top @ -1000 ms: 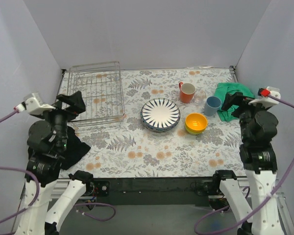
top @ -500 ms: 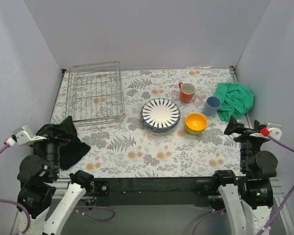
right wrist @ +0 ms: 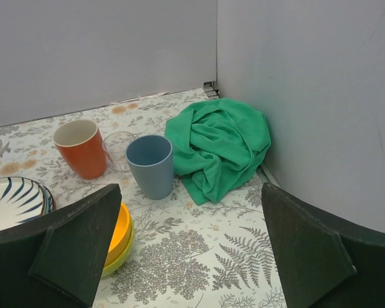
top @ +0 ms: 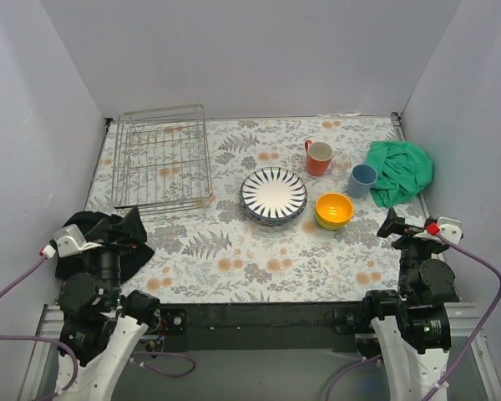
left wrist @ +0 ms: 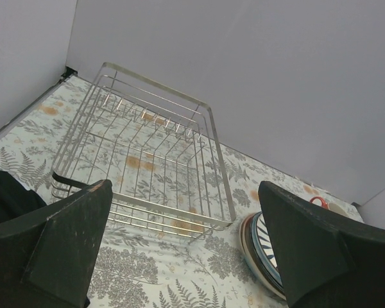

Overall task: Unload the mixed dishes from the dish rack
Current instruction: Reset both arms

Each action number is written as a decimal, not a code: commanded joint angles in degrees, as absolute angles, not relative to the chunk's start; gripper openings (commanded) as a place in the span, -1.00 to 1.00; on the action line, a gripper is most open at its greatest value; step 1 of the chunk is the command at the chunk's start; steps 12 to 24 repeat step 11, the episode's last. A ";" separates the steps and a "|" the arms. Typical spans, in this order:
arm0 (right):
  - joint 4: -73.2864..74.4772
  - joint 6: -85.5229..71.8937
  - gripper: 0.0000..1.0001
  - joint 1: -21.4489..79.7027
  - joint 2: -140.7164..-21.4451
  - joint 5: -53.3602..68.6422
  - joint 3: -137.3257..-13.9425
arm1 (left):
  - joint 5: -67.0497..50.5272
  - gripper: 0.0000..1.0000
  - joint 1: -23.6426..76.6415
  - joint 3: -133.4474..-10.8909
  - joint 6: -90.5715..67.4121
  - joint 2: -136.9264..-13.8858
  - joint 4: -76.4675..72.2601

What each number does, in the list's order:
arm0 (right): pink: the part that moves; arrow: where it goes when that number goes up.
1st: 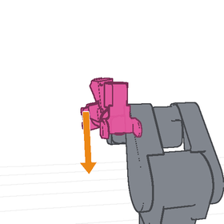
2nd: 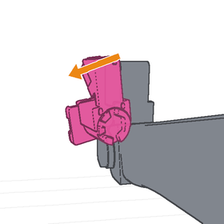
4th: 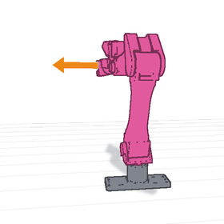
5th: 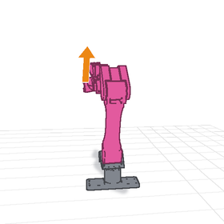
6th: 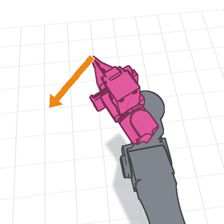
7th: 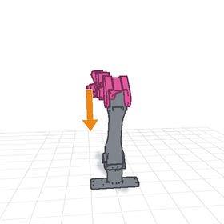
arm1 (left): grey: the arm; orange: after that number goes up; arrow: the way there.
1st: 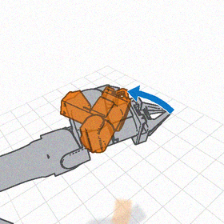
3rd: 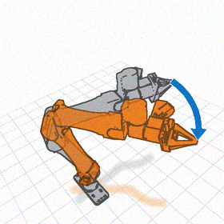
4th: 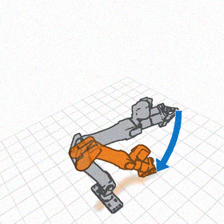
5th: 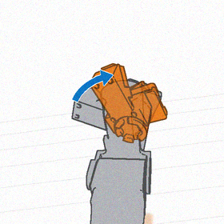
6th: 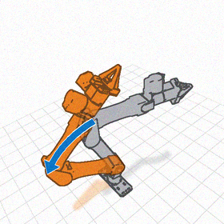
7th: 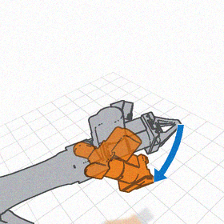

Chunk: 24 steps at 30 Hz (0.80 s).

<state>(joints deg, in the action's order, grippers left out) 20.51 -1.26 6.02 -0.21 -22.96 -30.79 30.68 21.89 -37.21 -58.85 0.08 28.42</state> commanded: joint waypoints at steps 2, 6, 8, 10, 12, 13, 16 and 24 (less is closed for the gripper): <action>17.49 -0.18 0.96 6.24 6.94 -22.85 -29.53 | 29.97 0.96 22.06 -32.70 -57.75 4.66 21.36; 16.97 1.67 0.96 6.24 8.43 -23.47 -28.57 | 30.85 0.96 22.06 -31.47 -57.04 4.92 18.90; 16.44 1.93 0.96 6.33 9.14 -23.12 -28.21 | 31.55 0.97 22.06 -31.03 -57.04 4.83 18.63; 16.35 2.20 0.97 6.24 9.32 -22.94 -28.04 | 31.99 0.97 22.06 -30.59 -56.87 5.01 18.28; 16.35 2.20 0.97 6.24 9.32 -23.03 -27.95 | 32.43 0.97 22.06 -30.41 -56.78 5.10 18.11; 16.35 2.20 0.97 6.24 9.32 -23.03 -27.95 | 32.43 0.97 22.06 -30.41 -56.78 5.10 18.11; 16.35 2.20 0.97 6.24 9.32 -23.03 -27.95 | 32.43 0.97 22.06 -30.41 -56.78 5.10 18.11; 16.35 2.20 0.97 6.24 9.32 -23.03 -27.95 | 32.43 0.97 22.06 -30.41 -56.78 5.10 18.11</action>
